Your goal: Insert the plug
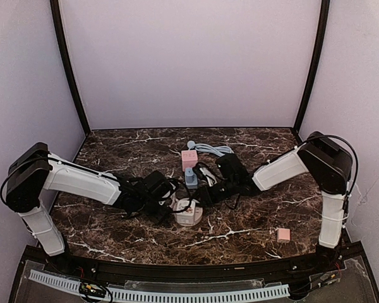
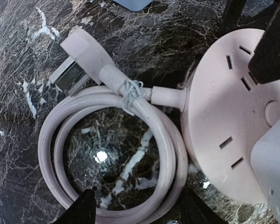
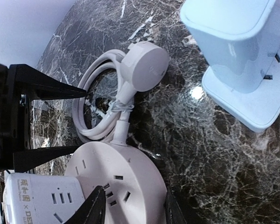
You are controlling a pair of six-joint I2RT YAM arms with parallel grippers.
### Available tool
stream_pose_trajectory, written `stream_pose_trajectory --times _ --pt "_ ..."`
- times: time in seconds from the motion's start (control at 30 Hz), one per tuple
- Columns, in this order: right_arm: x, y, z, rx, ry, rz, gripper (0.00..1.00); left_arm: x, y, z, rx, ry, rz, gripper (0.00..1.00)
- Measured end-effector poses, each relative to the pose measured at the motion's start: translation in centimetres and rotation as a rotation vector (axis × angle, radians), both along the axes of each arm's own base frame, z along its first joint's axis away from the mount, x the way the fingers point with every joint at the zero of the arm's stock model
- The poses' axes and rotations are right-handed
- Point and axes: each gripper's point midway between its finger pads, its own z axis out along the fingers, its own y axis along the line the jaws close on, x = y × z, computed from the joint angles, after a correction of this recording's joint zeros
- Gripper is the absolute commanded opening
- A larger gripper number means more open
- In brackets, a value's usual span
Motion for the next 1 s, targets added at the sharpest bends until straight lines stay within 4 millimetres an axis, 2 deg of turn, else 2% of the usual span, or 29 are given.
stream_pose_trajectory --times 0.2,0.4,0.6,0.83,1.0 --pt "-2.0 -0.4 -0.2 0.025 0.034 0.027 0.43 1.3 -0.2 -0.2 -0.032 -0.01 0.007 0.59" --pt "-4.7 -0.3 0.3 0.049 0.052 0.052 0.43 1.5 -1.0 -0.2 -0.012 -0.032 -0.112 0.57" --pt "-7.6 1.5 1.2 0.082 0.056 0.112 0.43 1.4 -3.6 -0.2 -0.074 -0.064 -0.295 0.59" --pt "-8.8 0.0 2.0 0.067 0.063 0.087 0.43 1.2 -5.8 -0.2 -0.131 -0.052 -0.449 0.59" --pt "-9.4 -1.4 3.8 0.063 0.03 0.057 0.43 1.1 -9.2 -0.3 -0.197 -0.034 -0.574 0.59"
